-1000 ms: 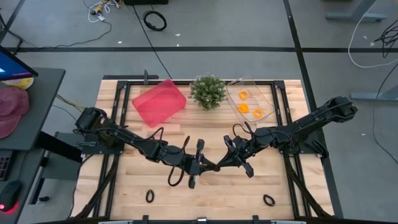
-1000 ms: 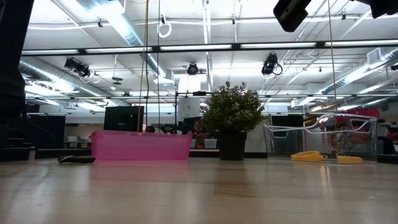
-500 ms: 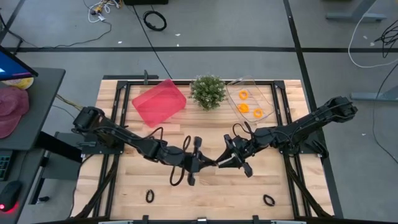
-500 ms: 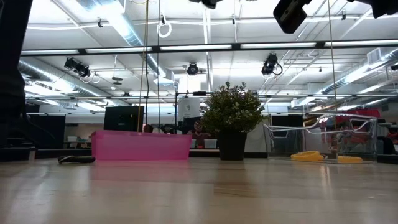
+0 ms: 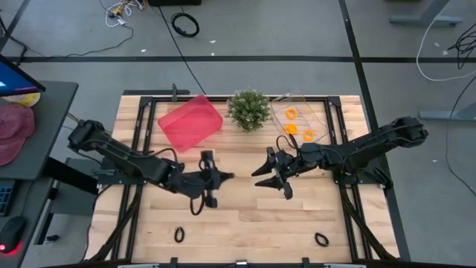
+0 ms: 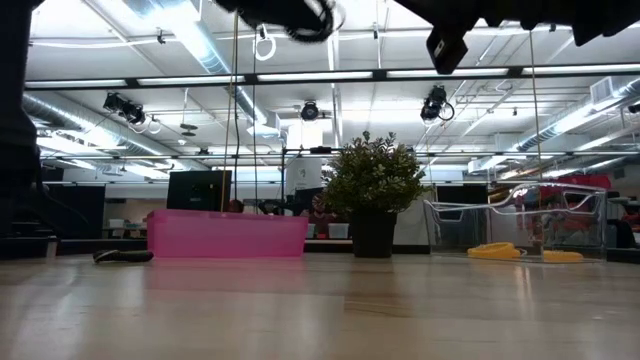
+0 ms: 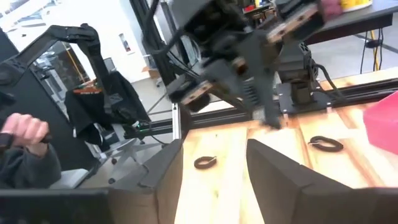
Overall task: Sort spring keychains
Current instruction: Put the black spring keychain into the pink bin
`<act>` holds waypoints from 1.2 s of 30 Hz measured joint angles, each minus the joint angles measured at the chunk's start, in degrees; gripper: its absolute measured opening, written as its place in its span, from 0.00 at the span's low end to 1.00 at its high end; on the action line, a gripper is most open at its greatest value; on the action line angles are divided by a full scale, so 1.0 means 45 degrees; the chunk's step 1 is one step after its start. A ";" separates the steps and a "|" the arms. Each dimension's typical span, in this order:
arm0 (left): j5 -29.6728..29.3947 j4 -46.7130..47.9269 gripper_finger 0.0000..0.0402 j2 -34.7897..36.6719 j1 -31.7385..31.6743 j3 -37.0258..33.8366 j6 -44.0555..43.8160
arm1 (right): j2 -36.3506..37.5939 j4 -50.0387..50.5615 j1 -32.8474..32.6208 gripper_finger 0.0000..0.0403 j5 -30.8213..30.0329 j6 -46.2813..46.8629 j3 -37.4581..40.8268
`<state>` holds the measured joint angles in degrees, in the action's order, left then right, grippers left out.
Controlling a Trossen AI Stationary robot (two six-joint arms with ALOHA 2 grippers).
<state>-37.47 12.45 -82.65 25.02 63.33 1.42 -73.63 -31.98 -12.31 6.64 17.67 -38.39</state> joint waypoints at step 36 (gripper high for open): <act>-0.0645 0.1358 0.08 0.4944 -0.8129 -0.6061 -0.4096 | 0.0005 0.1282 0.2279 0.40 0.0062 -0.2133 0.0000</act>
<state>-40.37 18.56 -60.40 -11.56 36.05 -17.01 -73.60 -26.21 -2.06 6.92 8.07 -38.39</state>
